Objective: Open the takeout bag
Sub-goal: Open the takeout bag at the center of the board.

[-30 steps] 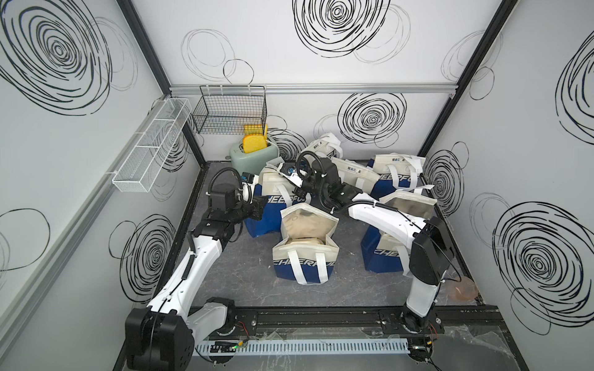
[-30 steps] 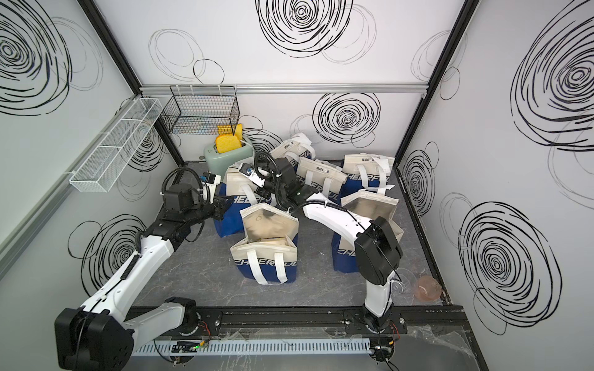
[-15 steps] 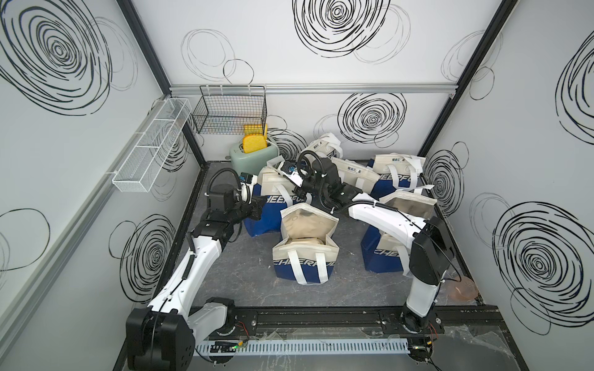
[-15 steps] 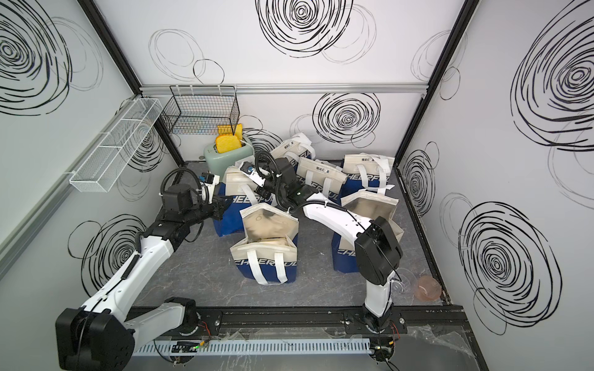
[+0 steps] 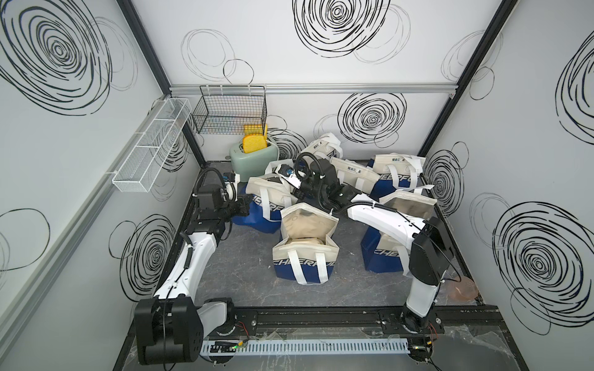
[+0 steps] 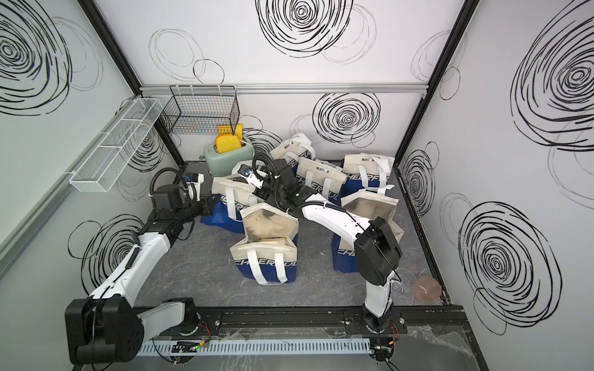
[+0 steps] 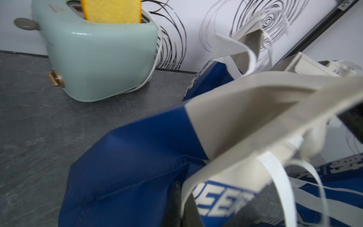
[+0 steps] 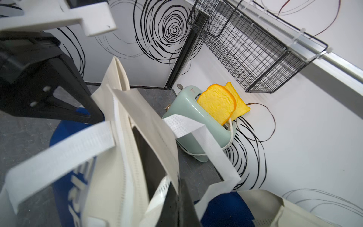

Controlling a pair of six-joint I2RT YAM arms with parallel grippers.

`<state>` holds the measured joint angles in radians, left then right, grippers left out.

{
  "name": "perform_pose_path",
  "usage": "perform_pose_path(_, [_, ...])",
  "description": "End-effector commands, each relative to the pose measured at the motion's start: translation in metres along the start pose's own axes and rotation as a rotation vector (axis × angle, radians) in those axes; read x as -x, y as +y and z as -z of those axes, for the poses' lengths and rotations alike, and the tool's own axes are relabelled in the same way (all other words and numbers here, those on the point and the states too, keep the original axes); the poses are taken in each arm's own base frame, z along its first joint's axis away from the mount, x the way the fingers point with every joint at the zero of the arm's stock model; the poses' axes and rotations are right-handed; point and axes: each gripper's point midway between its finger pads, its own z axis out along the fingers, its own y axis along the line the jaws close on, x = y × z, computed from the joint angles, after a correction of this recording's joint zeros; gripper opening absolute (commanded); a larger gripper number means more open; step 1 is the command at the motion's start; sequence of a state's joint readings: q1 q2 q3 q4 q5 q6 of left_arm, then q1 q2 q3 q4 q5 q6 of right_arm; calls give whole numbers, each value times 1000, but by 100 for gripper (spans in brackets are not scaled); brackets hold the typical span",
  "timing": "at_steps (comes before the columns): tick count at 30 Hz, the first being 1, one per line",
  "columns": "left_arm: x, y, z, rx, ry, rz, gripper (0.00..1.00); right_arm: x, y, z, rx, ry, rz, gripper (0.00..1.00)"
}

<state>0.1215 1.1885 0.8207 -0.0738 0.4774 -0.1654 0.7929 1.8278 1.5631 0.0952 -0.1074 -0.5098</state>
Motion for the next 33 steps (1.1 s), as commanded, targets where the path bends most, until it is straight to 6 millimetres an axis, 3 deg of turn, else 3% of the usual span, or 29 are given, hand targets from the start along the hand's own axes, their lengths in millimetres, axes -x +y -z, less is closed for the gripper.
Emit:
perform_pose_path(1, [-31,70,5,265,63,137,0,28,-64,36,-194,-19,42,0])
perform_pose_path(6, [-43,82,4,305,86,142,0,33,-66,38,-197,-20,67,0])
perform_pose_path(12, [-36,65,2,207,34,121,0,47,-49,35,-96,-59,70,0])
perform_pose_path(14, [-40,70,2,226,44,131,0,50,-46,33,-103,-58,84,0])
perform_pose_path(22, [-58,95,8,339,100,120,0,70,-71,42,-165,-93,94,0])
perform_pose_path(29, [-66,115,16,480,155,54,0,74,-75,46,-172,-93,111,0])
perform_pose_path(33, [-64,113,15,487,160,31,0,75,-75,48,-166,-95,111,0])
